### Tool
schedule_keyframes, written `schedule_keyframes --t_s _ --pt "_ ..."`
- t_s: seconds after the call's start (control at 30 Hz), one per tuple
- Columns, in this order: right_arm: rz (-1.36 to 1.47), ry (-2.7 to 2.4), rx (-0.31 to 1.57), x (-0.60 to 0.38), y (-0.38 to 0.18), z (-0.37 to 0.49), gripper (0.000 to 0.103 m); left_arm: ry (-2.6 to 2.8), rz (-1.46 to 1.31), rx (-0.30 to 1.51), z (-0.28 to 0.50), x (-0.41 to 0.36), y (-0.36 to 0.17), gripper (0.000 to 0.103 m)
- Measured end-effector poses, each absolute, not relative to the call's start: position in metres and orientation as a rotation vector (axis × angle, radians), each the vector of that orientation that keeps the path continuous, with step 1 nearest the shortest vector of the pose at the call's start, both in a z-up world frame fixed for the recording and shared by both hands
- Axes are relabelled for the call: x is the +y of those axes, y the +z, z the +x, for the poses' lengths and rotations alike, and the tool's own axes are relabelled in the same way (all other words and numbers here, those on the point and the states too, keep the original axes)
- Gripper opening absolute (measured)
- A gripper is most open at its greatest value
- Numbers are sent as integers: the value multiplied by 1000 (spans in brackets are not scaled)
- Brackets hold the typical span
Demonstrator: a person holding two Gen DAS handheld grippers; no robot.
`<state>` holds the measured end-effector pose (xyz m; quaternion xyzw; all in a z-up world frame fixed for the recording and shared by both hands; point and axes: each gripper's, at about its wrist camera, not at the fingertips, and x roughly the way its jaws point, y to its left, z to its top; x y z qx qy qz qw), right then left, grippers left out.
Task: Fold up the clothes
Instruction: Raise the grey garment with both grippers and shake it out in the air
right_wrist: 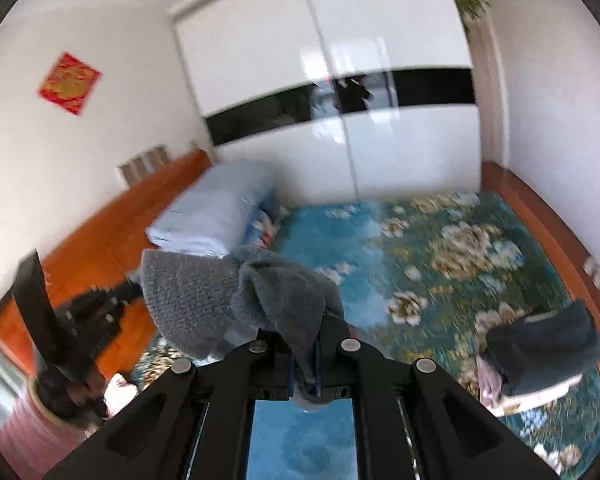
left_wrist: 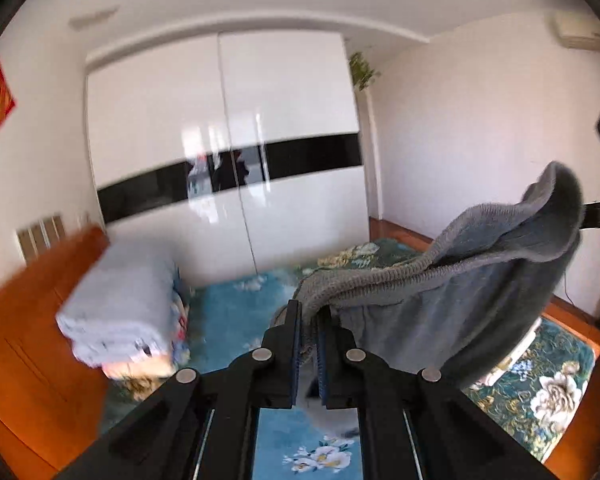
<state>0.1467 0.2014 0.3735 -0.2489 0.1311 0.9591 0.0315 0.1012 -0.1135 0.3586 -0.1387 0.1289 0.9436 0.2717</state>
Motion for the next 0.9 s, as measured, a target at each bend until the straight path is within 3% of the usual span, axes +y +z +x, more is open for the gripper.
schedule_keyframes --t_s 0.27,0.47,0.63,0.9 --pt "-633 3173 268 172 423 225 6 2570 -178 423 195 -144 446 8" --pt "-709 3229 225 166 433 194 6 2598 -316 487 127 -139 454 8" --pt "-1016 3104 312 174 359 108 6 2537 -648 540 11 -124 356 8" --pt "-1504 2673 586 207 125 -52 6 2325 -1212 545 -173 -96 110 8"
